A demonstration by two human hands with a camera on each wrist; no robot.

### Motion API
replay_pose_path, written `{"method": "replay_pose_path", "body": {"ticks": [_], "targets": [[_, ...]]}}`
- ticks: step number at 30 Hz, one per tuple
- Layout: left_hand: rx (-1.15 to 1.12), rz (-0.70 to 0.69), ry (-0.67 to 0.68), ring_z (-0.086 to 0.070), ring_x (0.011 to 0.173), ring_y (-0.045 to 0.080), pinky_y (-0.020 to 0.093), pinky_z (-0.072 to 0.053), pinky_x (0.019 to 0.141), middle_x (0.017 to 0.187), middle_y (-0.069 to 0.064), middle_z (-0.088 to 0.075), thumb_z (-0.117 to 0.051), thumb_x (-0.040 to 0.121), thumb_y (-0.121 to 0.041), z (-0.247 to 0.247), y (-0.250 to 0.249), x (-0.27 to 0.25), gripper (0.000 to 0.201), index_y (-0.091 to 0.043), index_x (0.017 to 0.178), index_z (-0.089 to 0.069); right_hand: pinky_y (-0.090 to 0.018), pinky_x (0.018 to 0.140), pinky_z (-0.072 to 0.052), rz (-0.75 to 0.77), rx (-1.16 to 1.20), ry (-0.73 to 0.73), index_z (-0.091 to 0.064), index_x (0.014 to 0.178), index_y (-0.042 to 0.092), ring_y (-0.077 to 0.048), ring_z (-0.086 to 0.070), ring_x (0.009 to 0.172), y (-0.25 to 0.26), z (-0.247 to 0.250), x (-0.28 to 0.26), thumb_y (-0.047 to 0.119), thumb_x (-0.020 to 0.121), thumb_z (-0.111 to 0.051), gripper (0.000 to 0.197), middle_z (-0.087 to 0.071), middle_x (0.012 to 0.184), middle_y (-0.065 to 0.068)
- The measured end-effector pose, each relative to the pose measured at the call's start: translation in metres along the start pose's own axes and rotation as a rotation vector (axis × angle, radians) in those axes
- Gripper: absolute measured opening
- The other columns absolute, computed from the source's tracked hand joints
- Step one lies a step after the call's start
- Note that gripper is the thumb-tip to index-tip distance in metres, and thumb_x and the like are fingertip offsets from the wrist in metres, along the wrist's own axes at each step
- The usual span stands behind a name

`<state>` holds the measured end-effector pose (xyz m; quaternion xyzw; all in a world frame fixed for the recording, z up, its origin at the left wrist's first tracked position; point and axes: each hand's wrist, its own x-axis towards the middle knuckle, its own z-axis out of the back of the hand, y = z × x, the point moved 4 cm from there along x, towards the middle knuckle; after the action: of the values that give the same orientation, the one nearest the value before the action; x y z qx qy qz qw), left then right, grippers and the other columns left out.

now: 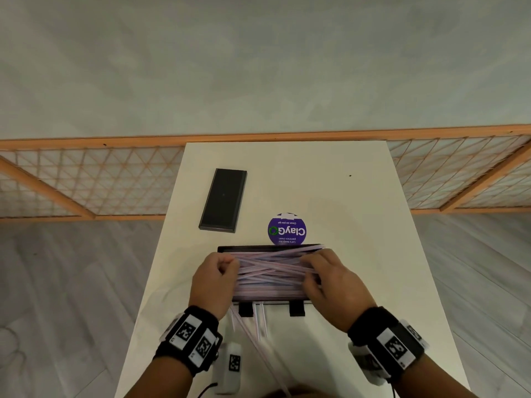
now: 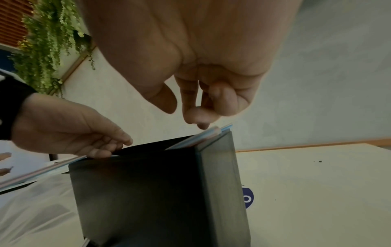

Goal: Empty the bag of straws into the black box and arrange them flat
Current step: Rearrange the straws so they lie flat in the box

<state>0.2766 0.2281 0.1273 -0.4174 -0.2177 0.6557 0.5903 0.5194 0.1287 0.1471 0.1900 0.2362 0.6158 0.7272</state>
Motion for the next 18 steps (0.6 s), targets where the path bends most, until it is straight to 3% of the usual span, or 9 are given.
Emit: {"method": "replay_pose_path", "body": {"ticks": [5,9,11,13,15,17,18], "targets": [[-0.171,0.025,0.022,-0.073,0.082,0.022,0.048,-0.062,0.084,0.086,0.001,-0.074,-0.059,0.1,-0.021,-0.015,-0.003,-0.003,0.01,-0.024,0.095,-0.067,-0.034,0.062,-0.055,0.052,-0.045,-0.118,-0.062,0.116,0.023,-0.022,-0.065,0.08,0.004,0.004,-0.002,0.033,0.092,-0.05,0.029,-0.055,0.118,0.005],[-0.321,0.135,0.054,-0.075,0.083,0.025,0.048,-0.063,0.086,0.088,0.01,-0.075,-0.059,0.101,-0.011,-0.026,-0.002,-0.004,0.009,-0.011,0.098,-0.068,-0.034,0.066,-0.056,0.283,-0.04,-0.131,-0.067,0.109,0.024,-0.02,-0.063,0.083,0.035,0.003,-0.006,0.032,0.095,-0.057,0.018,-0.06,0.105,0.004],[-0.338,0.148,0.049,-0.076,0.086,0.027,0.044,-0.063,0.086,0.09,0.011,-0.076,-0.06,0.101,-0.011,-0.026,0.0,-0.002,0.009,-0.013,0.098,-0.069,-0.035,0.07,-0.056,0.366,-0.08,0.047,-0.066,0.102,0.027,-0.017,-0.062,0.084,0.053,-0.005,-0.011,0.047,0.099,-0.051,0.025,-0.063,0.098,0.006],[-0.33,0.141,0.054,-0.076,0.088,0.027,0.043,-0.063,0.086,0.09,0.008,-0.075,-0.059,0.101,-0.012,-0.026,0.001,-0.001,0.011,-0.014,0.098,-0.07,-0.039,0.074,-0.056,0.329,-0.24,0.36,-0.065,0.1,0.024,-0.02,-0.064,0.084,0.06,-0.024,-0.016,0.071,0.097,-0.034,0.056,-0.067,0.096,0.004],[-0.301,0.115,0.062,-0.076,0.086,0.025,0.044,-0.063,0.087,0.09,0.006,-0.075,-0.058,0.102,-0.014,-0.027,-0.001,-0.001,0.013,-0.015,0.098,-0.069,-0.041,0.074,-0.056,0.279,-0.391,0.557,-0.062,0.093,0.016,-0.026,-0.064,0.079,0.056,-0.045,-0.02,0.083,0.091,-0.03,0.074,-0.067,0.088,-0.003],[-0.285,0.111,0.066,-0.075,0.086,0.023,0.046,-0.063,0.087,0.09,0.006,-0.075,-0.057,0.103,-0.016,-0.028,-0.001,0.0,0.013,-0.016,0.099,-0.069,-0.041,0.076,-0.055,0.208,-0.395,0.654,-0.062,0.099,0.012,-0.031,-0.065,0.083,0.049,-0.065,-0.02,0.078,0.091,-0.041,0.069,-0.068,0.093,-0.008],[-0.287,0.118,0.066,-0.075,0.086,0.023,0.046,-0.063,0.088,0.09,0.007,-0.075,-0.057,0.103,-0.016,-0.028,0.0,0.0,0.012,-0.016,0.099,-0.069,-0.04,0.08,-0.055,0.168,-0.354,0.685,-0.062,0.107,0.011,-0.032,-0.066,0.09,0.047,-0.074,-0.02,0.068,0.096,-0.047,0.06,-0.069,0.1,-0.009]]}}
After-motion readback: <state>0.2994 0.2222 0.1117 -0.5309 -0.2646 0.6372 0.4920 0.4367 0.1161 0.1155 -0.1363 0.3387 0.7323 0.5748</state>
